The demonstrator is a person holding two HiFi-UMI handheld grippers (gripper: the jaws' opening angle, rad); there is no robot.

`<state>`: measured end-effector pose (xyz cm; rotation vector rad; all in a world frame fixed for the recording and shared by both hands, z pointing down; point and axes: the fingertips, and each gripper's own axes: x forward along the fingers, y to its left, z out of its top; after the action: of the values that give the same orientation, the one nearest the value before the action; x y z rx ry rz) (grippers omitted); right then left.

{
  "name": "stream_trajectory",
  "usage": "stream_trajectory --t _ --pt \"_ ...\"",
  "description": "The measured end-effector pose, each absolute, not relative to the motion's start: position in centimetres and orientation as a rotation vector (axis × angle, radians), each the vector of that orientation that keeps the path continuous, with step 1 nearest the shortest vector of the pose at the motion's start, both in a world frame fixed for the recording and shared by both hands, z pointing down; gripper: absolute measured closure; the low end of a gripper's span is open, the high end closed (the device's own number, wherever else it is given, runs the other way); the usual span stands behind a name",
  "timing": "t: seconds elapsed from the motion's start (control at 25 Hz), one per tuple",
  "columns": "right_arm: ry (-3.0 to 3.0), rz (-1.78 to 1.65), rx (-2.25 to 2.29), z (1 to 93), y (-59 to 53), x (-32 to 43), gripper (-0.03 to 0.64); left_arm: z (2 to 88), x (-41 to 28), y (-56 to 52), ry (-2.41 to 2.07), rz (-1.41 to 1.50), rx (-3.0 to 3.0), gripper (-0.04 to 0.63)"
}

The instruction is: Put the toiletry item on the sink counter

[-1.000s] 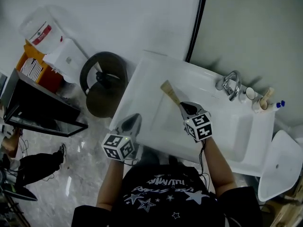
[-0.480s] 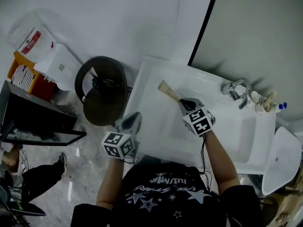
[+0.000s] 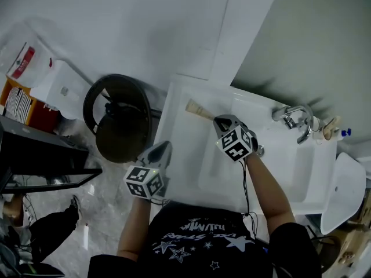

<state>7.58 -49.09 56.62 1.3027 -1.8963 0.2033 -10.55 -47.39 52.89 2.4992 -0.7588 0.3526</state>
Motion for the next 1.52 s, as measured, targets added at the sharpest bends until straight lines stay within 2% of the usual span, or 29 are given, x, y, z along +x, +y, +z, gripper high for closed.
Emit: stream_trajectory --t 0.72,1.52 --pt "-1.794 0.139 1.09 60.6 -55.6 8.7 0.6 55.1 -10.2 -49.1 -0.733 0.405 2.483 0.572" --pt "-1.758 0.143 1.088 62.2 -56.9 9.1 0.597 56.2 -9.4 -47.6 -0.673 0.454 2.474 0.572"
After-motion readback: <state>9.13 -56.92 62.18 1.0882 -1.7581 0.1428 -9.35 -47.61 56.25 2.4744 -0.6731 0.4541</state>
